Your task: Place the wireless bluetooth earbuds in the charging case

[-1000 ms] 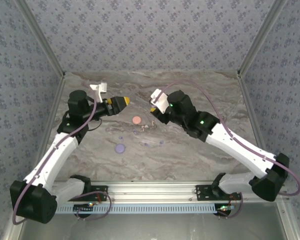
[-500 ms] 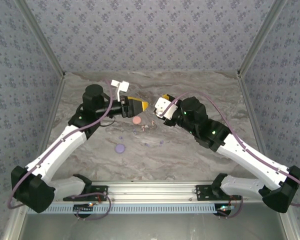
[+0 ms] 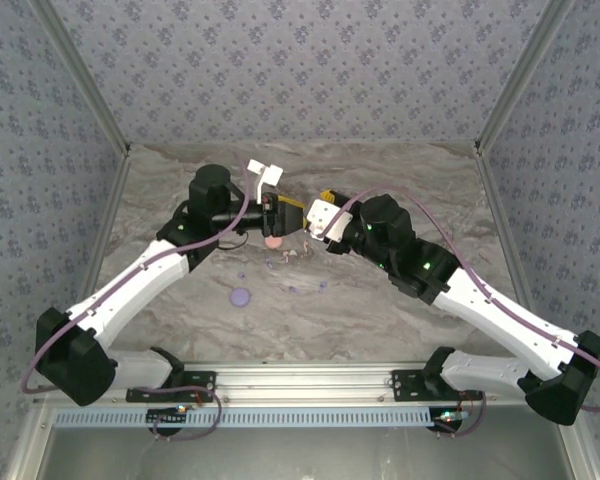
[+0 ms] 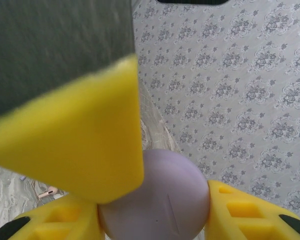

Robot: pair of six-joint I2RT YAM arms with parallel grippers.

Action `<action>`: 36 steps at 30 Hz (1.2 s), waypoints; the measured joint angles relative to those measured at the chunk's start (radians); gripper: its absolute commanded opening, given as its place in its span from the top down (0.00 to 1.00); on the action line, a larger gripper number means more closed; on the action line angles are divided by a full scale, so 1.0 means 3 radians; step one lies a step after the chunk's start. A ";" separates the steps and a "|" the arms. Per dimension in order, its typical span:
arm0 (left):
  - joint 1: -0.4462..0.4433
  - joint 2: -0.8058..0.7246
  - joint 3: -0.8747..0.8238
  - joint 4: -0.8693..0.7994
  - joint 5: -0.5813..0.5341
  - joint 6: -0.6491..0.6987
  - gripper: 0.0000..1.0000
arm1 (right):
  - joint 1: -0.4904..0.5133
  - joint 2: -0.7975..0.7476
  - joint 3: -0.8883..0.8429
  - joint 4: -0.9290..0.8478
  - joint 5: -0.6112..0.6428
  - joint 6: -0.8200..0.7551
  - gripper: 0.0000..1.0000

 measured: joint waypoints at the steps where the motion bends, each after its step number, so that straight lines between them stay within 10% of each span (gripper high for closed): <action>1: -0.0001 0.0017 0.0014 0.0000 0.0003 0.0006 0.45 | 0.0000 0.0001 0.0000 0.0000 -0.0001 -0.0003 0.58; 15: -0.0070 0.0137 0.0095 -0.0033 0.0053 0.0122 0.77 | -0.0001 0.0019 0.0001 -0.0013 0.0004 0.0000 0.55; 24: -0.0086 0.0137 0.0099 -0.0097 -0.0017 0.0257 0.92 | -0.0179 0.0028 0.0093 -0.0254 -0.0217 0.0217 0.17; 27: -0.0088 0.0122 0.0085 -0.0065 -0.0145 0.0328 0.97 | -0.0347 0.0003 0.0205 -0.0509 -0.0504 0.0340 0.00; 36: -0.0242 -0.0134 -0.0404 0.0519 -0.0464 0.0785 1.00 | -0.1214 -0.0440 0.0170 -0.0698 -0.1783 0.1191 0.00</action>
